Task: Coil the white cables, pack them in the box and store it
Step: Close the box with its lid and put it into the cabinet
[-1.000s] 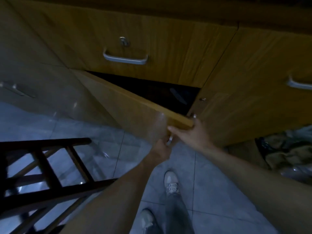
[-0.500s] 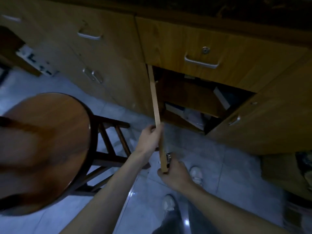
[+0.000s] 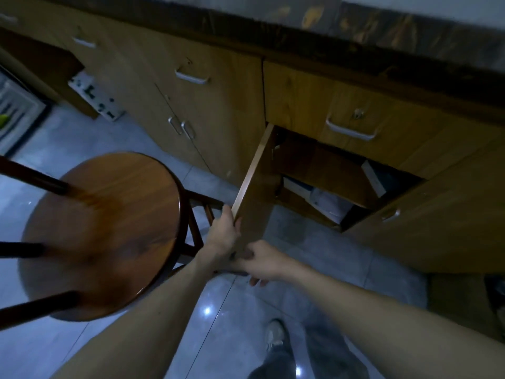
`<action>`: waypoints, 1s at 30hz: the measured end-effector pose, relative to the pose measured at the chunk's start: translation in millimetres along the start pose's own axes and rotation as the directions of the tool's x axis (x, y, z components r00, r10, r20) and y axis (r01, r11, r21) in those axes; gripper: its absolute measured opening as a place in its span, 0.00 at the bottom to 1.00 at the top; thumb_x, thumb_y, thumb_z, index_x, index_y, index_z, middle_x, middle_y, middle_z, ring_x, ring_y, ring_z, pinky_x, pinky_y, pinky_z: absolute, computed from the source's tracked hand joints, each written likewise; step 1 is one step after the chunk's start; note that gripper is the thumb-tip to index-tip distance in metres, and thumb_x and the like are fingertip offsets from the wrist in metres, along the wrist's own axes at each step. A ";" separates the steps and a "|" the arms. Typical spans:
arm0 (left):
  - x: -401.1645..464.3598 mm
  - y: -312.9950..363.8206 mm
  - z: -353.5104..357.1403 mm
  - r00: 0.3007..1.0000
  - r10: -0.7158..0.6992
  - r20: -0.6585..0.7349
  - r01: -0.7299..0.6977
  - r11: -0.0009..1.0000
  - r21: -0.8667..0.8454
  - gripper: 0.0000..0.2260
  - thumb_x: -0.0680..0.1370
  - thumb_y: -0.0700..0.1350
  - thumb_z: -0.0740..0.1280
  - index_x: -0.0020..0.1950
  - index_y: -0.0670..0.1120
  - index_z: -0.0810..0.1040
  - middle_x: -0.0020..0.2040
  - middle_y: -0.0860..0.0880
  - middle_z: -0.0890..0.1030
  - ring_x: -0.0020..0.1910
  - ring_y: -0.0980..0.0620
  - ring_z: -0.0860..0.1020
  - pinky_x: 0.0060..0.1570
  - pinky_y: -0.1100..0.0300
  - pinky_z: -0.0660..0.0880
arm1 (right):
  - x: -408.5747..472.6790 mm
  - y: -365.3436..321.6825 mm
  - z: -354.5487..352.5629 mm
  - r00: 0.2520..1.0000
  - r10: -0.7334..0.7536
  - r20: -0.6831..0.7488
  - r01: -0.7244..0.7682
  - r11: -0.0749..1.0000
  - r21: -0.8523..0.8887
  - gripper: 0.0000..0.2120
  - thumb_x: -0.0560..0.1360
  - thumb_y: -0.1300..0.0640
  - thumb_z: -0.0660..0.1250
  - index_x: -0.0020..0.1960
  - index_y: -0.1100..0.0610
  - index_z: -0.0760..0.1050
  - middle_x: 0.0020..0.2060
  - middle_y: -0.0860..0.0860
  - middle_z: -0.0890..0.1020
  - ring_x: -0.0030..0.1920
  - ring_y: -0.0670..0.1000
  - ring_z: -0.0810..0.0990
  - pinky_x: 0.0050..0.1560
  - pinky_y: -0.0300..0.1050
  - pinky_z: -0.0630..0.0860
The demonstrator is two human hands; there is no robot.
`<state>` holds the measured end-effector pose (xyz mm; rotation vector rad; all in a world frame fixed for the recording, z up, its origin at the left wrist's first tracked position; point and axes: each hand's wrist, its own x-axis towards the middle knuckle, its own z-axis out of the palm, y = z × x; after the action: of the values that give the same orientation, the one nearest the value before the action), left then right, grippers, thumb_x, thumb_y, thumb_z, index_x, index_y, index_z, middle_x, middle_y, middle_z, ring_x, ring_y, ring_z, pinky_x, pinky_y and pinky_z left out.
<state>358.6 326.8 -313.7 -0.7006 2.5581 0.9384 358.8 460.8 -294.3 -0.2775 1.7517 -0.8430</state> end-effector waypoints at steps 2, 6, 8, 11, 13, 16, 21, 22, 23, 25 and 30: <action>-3.6 4.9 -14.7 0.983 -0.099 0.154 0.093 0.995 0.048 0.12 0.81 0.46 0.63 0.62 0.43 0.68 0.54 0.43 0.77 0.55 0.42 0.78 0.48 0.54 0.74 | -22.8 -18.9 -28.3 0.999 0.016 -0.027 -0.019 0.991 -0.130 0.19 0.79 0.45 0.64 0.58 0.60 0.78 0.50 0.57 0.84 0.42 0.53 0.85 0.36 0.43 0.80; -8.8 40.3 -80.3 0.910 -0.186 0.370 0.083 0.957 0.278 0.05 0.79 0.44 0.65 0.52 0.44 0.77 0.49 0.44 0.82 0.46 0.47 0.83 0.37 0.58 0.78 | -93.2 -71.2 -91.1 0.960 -0.062 -0.274 -0.009 0.968 -0.252 0.13 0.82 0.50 0.62 0.53 0.58 0.79 0.42 0.54 0.85 0.40 0.48 0.84 0.38 0.42 0.80; -5.1 73.1 -122.3 0.947 -0.083 0.311 0.034 0.986 0.161 0.06 0.80 0.40 0.65 0.46 0.40 0.78 0.39 0.44 0.83 0.35 0.49 0.84 0.30 0.60 0.77 | -127.2 -98.3 -125.3 0.900 -0.127 -0.417 0.029 0.972 -0.234 0.11 0.82 0.52 0.62 0.50 0.57 0.79 0.42 0.52 0.84 0.40 0.49 0.85 0.38 0.41 0.82; -18.6 136.3 -187.0 0.987 0.150 0.053 -0.152 0.988 0.025 0.15 0.83 0.43 0.62 0.40 0.39 0.79 0.28 0.47 0.77 0.20 0.57 0.75 0.22 0.62 0.71 | -179.6 -133.3 -168.0 0.791 -0.241 -0.562 0.109 0.960 -0.258 0.11 0.82 0.54 0.62 0.47 0.57 0.80 0.39 0.51 0.84 0.36 0.46 0.84 0.36 0.39 0.80; -29.1 177.2 -223.7 0.961 0.256 -0.101 -0.258 0.966 -0.006 0.18 0.83 0.47 0.60 0.37 0.40 0.79 0.24 0.49 0.74 0.17 0.58 0.71 0.20 0.64 0.68 | -213.2 -151.6 -193.0 0.682 -0.325 -0.655 0.172 0.942 -0.289 0.14 0.82 0.54 0.62 0.43 0.59 0.81 0.35 0.51 0.84 0.33 0.46 0.83 0.38 0.38 0.79; -28.9 230.8 -258.0 0.910 0.342 -0.236 -0.377 0.918 -0.125 0.23 0.82 0.50 0.63 0.33 0.35 0.77 0.26 0.42 0.73 0.23 0.48 0.73 0.29 0.59 0.72 | -253.4 -166.9 -226.1 0.506 -0.396 -0.767 0.257 0.917 -0.304 0.19 0.82 0.52 0.61 0.36 0.58 0.80 0.30 0.50 0.82 0.31 0.47 0.81 0.39 0.41 0.80; -13.7 320.3 -275.1 0.811 0.433 -0.393 -0.524 0.837 -0.160 0.20 0.79 0.46 0.67 0.29 0.39 0.76 0.26 0.45 0.74 0.26 0.50 0.71 0.32 0.59 0.68 | -291.1 -173.8 -294.7 0.025 -0.525 -0.851 0.190 0.838 -0.511 0.22 0.81 0.52 0.63 0.31 0.59 0.78 0.26 0.50 0.80 0.28 0.46 0.77 0.34 0.39 0.72; -8.0 339.2 -274.8 0.816 0.435 -0.381 -0.527 0.830 -0.181 0.18 0.78 0.46 0.68 0.31 0.38 0.78 0.28 0.45 0.76 0.28 0.51 0.72 0.33 0.59 0.69 | -295.8 -172.1 -312.6 -0.052 -0.525 -0.850 0.165 0.835 -0.526 0.19 0.81 0.53 0.63 0.34 0.60 0.78 0.29 0.53 0.81 0.30 0.48 0.77 0.37 0.42 0.73; -1.8 357.4 -273.7 0.831 0.426 -0.358 -0.519 0.825 -0.222 0.15 0.77 0.45 0.68 0.35 0.37 0.81 0.30 0.45 0.77 0.29 0.51 0.73 0.33 0.58 0.70 | -298.0 -169.1 -331.3 -0.088 -0.511 -0.855 0.131 0.845 -0.518 0.12 0.79 0.54 0.64 0.42 0.60 0.80 0.36 0.55 0.83 0.36 0.50 0.79 0.43 0.46 0.76; 12.8 392.7 -271.2 0.863 0.395 -0.316 -0.482 0.831 -0.278 0.11 0.77 0.43 0.66 0.40 0.36 0.82 0.33 0.45 0.79 0.29 0.52 0.74 0.33 0.57 0.73 | -296.7 -158.9 -367.1 0.016 -0.407 -0.913 0.026 0.913 -0.407 0.18 0.77 0.54 0.65 0.65 0.59 0.73 0.58 0.59 0.78 0.57 0.59 0.77 0.60 0.57 0.75; 52.7 460.5 -250.0 0.955 0.280 -0.095 -0.294 0.868 -0.400 0.12 0.80 0.48 0.65 0.52 0.39 0.78 0.47 0.41 0.79 0.39 0.44 0.78 0.36 0.51 0.75 | -282.8 -131.6 -430.1 0.504 -0.065 -0.861 0.192 0.981 0.038 0.35 0.80 0.46 0.64 0.77 0.64 0.55 0.73 0.57 0.67 0.70 0.59 0.69 0.67 0.51 0.70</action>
<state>29.8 446.7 79.8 -0.4403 2.5608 1.6101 39.5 699.5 57.0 0.1624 2.6166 -1.3502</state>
